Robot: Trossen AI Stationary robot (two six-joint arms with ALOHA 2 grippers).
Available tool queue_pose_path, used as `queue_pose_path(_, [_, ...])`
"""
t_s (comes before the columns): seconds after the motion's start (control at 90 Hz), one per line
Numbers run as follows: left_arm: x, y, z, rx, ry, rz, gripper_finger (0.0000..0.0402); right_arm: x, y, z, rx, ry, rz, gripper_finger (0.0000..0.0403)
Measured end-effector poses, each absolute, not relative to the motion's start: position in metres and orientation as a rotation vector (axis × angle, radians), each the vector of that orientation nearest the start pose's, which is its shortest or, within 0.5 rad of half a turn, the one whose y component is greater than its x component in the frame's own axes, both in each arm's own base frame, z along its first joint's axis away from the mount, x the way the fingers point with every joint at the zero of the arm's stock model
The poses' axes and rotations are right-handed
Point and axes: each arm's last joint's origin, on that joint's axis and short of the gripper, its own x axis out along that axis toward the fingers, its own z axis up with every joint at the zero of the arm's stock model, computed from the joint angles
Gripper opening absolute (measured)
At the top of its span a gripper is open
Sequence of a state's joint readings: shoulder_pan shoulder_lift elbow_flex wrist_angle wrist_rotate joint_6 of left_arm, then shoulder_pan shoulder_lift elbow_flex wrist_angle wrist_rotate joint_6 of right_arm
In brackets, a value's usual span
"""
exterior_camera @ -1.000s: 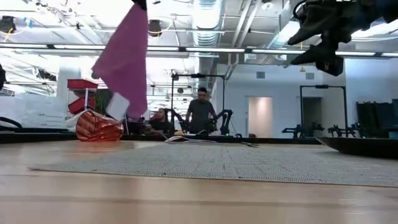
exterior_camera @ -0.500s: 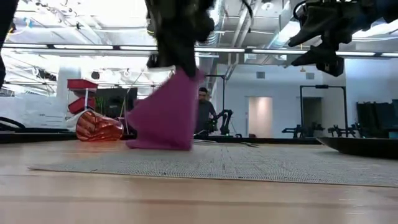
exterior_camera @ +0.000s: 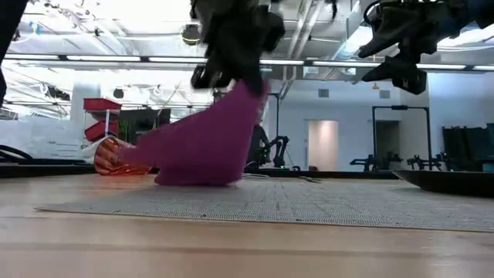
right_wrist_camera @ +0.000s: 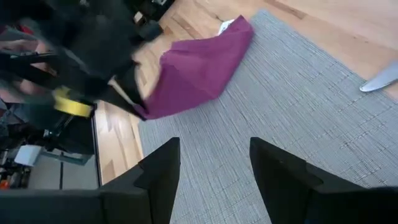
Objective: Set table place
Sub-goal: Fold the violet table napkin
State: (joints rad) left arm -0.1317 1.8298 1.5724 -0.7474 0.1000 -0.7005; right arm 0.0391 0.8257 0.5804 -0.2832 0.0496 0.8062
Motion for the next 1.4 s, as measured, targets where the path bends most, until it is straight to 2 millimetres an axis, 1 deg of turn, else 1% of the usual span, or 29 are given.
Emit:
queue_pose_path(0.056, [0.385, -0.050, 0.291, -0.613, 0.979, 0.146, 0.0000, 0.177, 0.005, 0.248, 0.761, 0.493, -0.221, 0.0179])
queue_pose_path(0.089, [0.382, -0.047, 0.299, -0.607, 0.959, 0.147, 0.0000, 0.177, 0.005, 0.248, 0.761, 0.494, -0.221, 0.0179])
queue_pose_path(0.256, [0.372, -0.034, 0.317, -0.616, 0.907, 0.162, 0.0000, 0.177, 0.005, 0.248, 0.762, 0.488, -0.219, 0.0179])
queue_pose_path(0.378, [0.360, -0.032, 0.344, -0.624, 0.788, 0.141, 0.0000, 0.177, 0.005, 0.248, 0.762, 0.486, -0.218, 0.0179])
queue_pose_path(0.456, [0.347, -0.036, 0.359, -0.630, 0.748, 0.150, 0.0000, 0.177, 0.005, 0.248, 0.763, 0.486, -0.218, 0.0179])
queue_pose_path(0.544, [0.329, -0.042, 0.370, -0.640, 0.756, 0.167, 0.0000, 0.177, 0.006, 0.248, 0.768, 0.486, -0.219, 0.0179])
queue_pose_path(0.744, [0.284, -0.061, 0.388, -0.699, 0.834, 0.222, 0.0000, 0.177, 0.006, 0.248, 0.770, 0.485, -0.219, 0.0179])
queue_pose_path(0.867, [0.260, -0.070, 0.400, -0.743, 0.821, 0.232, 0.0000, 0.177, 0.006, 0.248, 0.770, 0.485, -0.220, 0.0179])
queue_pose_path(0.956, [0.244, -0.067, 0.409, -0.734, 0.776, 0.284, 0.0000, 0.177, 0.005, 0.248, 0.770, 0.485, -0.220, 0.0179])
queue_pose_path(1.089, [0.226, -0.046, 0.415, -0.663, 0.717, 0.455, 0.0000, 0.177, 0.004, 0.248, 0.768, 0.481, -0.224, 0.0179])
queue_pose_path(1.167, [0.221, -0.031, 0.418, -0.615, 0.670, 0.548, 0.0000, 0.177, 0.003, 0.248, 0.770, 0.478, -0.232, 0.0179])
queue_pose_path(1.256, [0.225, -0.015, 0.421, -0.566, 0.619, 0.595, 0.0000, 0.177, 0.001, 0.248, 0.771, 0.473, -0.243, 0.0179])
queue_pose_path(1.322, [0.235, -0.008, 0.421, -0.541, 0.592, 0.590, 0.0000, 0.177, -0.001, 0.248, 0.772, 0.471, -0.248, 0.0179])
queue_pose_path(1.4, [0.253, -0.005, 0.414, -0.526, 0.623, 0.510, 0.0000, 0.177, -0.001, 0.248, 0.772, 0.471, -0.250, 0.0179])
